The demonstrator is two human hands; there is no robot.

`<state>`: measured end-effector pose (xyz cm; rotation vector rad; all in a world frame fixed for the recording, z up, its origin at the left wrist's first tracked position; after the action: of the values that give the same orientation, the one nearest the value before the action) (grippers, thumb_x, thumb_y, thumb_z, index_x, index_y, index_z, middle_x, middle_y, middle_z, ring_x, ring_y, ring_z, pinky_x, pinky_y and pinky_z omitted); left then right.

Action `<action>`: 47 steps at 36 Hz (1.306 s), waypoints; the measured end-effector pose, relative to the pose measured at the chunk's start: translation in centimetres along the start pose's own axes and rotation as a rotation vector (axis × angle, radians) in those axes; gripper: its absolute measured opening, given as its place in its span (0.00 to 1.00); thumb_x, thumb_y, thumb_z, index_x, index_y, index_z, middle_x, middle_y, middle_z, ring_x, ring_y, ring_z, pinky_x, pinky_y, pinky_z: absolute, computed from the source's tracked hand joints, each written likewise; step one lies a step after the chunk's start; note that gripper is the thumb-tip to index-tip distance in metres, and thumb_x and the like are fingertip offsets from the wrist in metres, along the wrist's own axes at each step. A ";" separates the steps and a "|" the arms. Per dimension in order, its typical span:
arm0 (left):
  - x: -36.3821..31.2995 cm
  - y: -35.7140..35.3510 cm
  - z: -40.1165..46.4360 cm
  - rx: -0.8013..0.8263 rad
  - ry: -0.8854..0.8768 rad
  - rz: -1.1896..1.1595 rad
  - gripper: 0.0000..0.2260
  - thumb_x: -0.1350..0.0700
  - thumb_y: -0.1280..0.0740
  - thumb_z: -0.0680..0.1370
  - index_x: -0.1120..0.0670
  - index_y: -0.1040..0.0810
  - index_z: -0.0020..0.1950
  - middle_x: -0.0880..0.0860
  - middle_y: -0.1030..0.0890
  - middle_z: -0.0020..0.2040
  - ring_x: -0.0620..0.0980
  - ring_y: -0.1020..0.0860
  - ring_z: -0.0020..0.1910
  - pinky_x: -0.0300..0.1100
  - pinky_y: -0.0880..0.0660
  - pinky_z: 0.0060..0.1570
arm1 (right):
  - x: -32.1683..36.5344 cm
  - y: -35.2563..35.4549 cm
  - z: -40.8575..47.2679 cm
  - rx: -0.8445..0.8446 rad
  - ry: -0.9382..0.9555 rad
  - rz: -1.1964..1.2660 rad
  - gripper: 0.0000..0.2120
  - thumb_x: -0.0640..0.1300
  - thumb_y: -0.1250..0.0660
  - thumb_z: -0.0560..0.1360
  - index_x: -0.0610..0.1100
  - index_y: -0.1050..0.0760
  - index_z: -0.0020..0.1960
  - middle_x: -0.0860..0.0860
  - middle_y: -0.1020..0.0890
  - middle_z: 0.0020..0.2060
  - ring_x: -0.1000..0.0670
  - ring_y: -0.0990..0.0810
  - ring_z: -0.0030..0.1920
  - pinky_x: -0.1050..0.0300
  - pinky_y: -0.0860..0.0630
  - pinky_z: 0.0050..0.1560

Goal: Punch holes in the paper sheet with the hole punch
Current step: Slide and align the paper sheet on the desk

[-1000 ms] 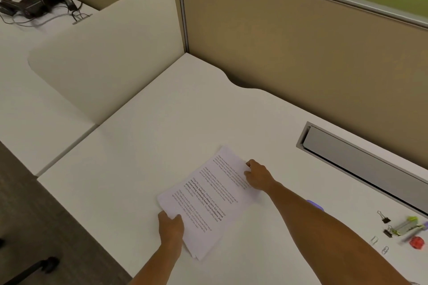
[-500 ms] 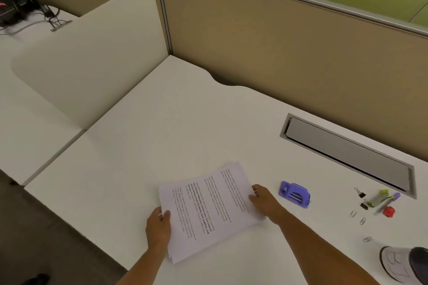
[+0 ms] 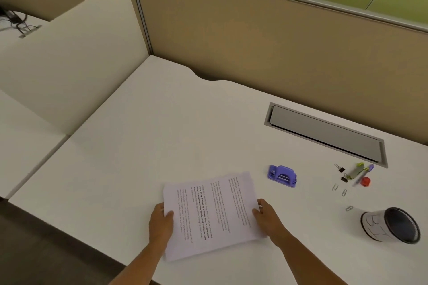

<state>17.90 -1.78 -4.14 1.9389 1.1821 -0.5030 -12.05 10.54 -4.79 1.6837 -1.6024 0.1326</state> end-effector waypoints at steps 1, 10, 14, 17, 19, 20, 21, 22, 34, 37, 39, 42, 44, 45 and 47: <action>-0.1 0.0 0.0 0.013 -0.009 0.014 0.12 0.62 0.38 0.81 0.58 0.28 0.65 0.53 0.23 0.53 0.54 0.24 0.52 0.49 0.25 0.50 | -0.1 0.0 -0.2 -0.003 -0.007 0.005 0.09 0.41 0.44 0.83 0.46 0.31 0.62 0.50 0.24 0.59 0.49 0.24 0.58 0.55 0.28 0.60; -0.4 -0.6 -0.2 0.187 -0.029 0.033 0.15 0.59 0.37 0.81 0.55 0.32 0.68 0.54 0.22 0.55 0.53 0.22 0.50 0.44 0.25 0.41 | -1.8 0.0 -2.1 -0.005 -0.022 0.167 0.15 0.48 0.40 0.83 0.46 0.32 0.68 0.48 0.23 0.62 0.50 0.21 0.58 0.56 0.25 0.56; -0.7 -1.0 -0.1 0.193 -0.052 0.095 0.16 0.59 0.38 0.82 0.56 0.33 0.69 0.55 0.23 0.56 0.55 0.22 0.52 0.46 0.25 0.44 | -2.3 -0.2 -2.8 -0.013 -0.023 0.159 0.15 0.45 0.41 0.83 0.47 0.34 0.69 0.49 0.24 0.63 0.49 0.23 0.61 0.52 0.25 0.62; -1.0 -1.1 0.0 0.179 -0.072 0.155 0.14 0.60 0.39 0.82 0.58 0.31 0.68 0.56 0.22 0.58 0.56 0.22 0.53 0.48 0.24 0.48 | -2.7 -0.2 -3.4 -0.057 -0.050 0.155 0.12 0.42 0.43 0.83 0.46 0.33 0.66 0.49 0.25 0.61 0.48 0.23 0.59 0.56 0.27 0.56; -1.0 -1.0 0.0 0.162 -0.077 0.180 0.13 0.60 0.39 0.82 0.58 0.29 0.66 0.57 0.21 0.58 0.56 0.22 0.53 0.49 0.23 0.49 | -3.1 -0.4 -3.8 -0.048 -0.055 0.138 0.11 0.41 0.43 0.83 0.47 0.33 0.64 0.49 0.25 0.60 0.49 0.24 0.58 0.57 0.28 0.55; -1.1 -1.1 0.0 0.155 -0.081 0.191 0.12 0.60 0.39 0.82 0.59 0.28 0.65 0.57 0.21 0.58 0.57 0.21 0.52 0.50 0.23 0.50 | -3.4 -0.4 -3.8 -0.048 -0.055 0.133 0.10 0.41 0.43 0.83 0.47 0.33 0.63 0.49 0.25 0.60 0.49 0.23 0.58 0.57 0.28 0.55; -1.1 -1.1 0.1 0.153 -0.084 0.202 0.11 0.59 0.38 0.82 0.59 0.27 0.64 0.58 0.20 0.58 0.57 0.21 0.52 0.51 0.22 0.50 | -3.6 -0.4 -4.0 -0.052 -0.056 0.137 0.10 0.41 0.43 0.82 0.48 0.32 0.62 0.49 0.24 0.60 0.49 0.23 0.58 0.57 0.28 0.56; -1.2 -1.2 0.1 0.154 -0.087 0.212 0.11 0.59 0.38 0.81 0.59 0.25 0.63 0.58 0.20 0.57 0.57 0.21 0.52 0.51 0.22 0.50 | -3.9 -0.4 -4.1 -0.060 -0.053 0.144 0.09 0.40 0.43 0.82 0.48 0.32 0.61 0.49 0.24 0.59 0.49 0.23 0.58 0.57 0.28 0.56; -1.9 -2.3 0.1 0.144 -0.124 0.290 0.09 0.57 0.38 0.82 0.61 0.24 0.55 0.60 0.18 0.53 0.55 0.21 0.45 0.44 0.27 0.39 | -5.2 -0.4 -4.8 -0.123 -0.080 0.224 0.10 0.39 0.42 0.81 0.45 0.29 0.61 0.49 0.22 0.57 0.50 0.23 0.55 0.58 0.27 0.52; -1.9 -2.1 -0.2 0.093 -0.123 0.299 0.11 0.57 0.36 0.81 0.60 0.26 0.61 0.59 0.19 0.56 0.55 0.21 0.47 0.46 0.26 0.43 | -5.2 -0.4 -4.9 -0.123 -0.081 0.240 0.10 0.39 0.42 0.81 0.45 0.29 0.61 0.49 0.22 0.57 0.51 0.23 0.55 0.59 0.27 0.51; -2.4 -2.0 -0.1 0.032 -0.189 0.369 0.16 0.56 0.34 0.80 0.59 0.29 0.65 0.58 0.22 0.61 0.57 0.21 0.52 0.49 0.23 0.46 | -5.3 -0.4 -4.9 -0.124 -0.077 0.247 0.10 0.38 0.42 0.81 0.45 0.29 0.61 0.49 0.22 0.56 0.51 0.22 0.55 0.58 0.27 0.52; -4.2 -2.1 0.2 -0.051 -0.456 0.671 0.27 0.53 0.31 0.77 0.58 0.35 0.74 0.58 0.29 0.70 0.58 0.25 0.63 0.52 0.24 0.57 | -5.2 -0.4 -5.0 -0.126 -0.073 0.253 0.09 0.38 0.42 0.81 0.45 0.29 0.60 0.50 0.22 0.55 0.51 0.22 0.54 0.60 0.26 0.49; -5.7 -2.9 0.6 0.040 -0.661 0.879 0.32 0.49 0.31 0.78 0.56 0.39 0.77 0.57 0.33 0.74 0.57 0.30 0.70 0.51 0.29 0.67 | -5.3 -0.3 -5.0 -0.127 -0.064 0.264 0.10 0.37 0.42 0.81 0.44 0.29 0.60 0.50 0.22 0.55 0.53 0.22 0.53 0.62 0.26 0.47; -6.3 -3.5 0.9 0.120 -0.729 0.947 0.33 0.47 0.32 0.78 0.55 0.42 0.78 0.56 0.36 0.76 0.56 0.34 0.73 0.51 0.34 0.71 | -5.3 -0.3 -4.9 -0.127 -0.063 0.269 0.10 0.37 0.42 0.81 0.44 0.28 0.61 0.49 0.21 0.56 0.52 0.22 0.53 0.61 0.26 0.48; -7.2 -4.7 1.8 0.271 -0.791 1.071 0.37 0.42 0.34 0.78 0.54 0.47 0.80 0.54 0.41 0.79 0.54 0.41 0.77 0.50 0.42 0.76 | -5.3 -0.3 -4.9 -0.126 -0.067 0.279 0.11 0.36 0.42 0.81 0.44 0.28 0.61 0.49 0.21 0.56 0.51 0.22 0.55 0.58 0.26 0.52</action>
<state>10.40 -6.05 -2.35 1.9586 -0.4536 -0.7222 -10.71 17.63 -4.64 1.3767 -1.8512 0.1125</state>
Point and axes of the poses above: each hand's wrist, its own z-axis towards the middle knuckle, its own y-axis out of the back of the hand, x = y × z, the point moved 3 cm from there along z, towards the middle knuckle
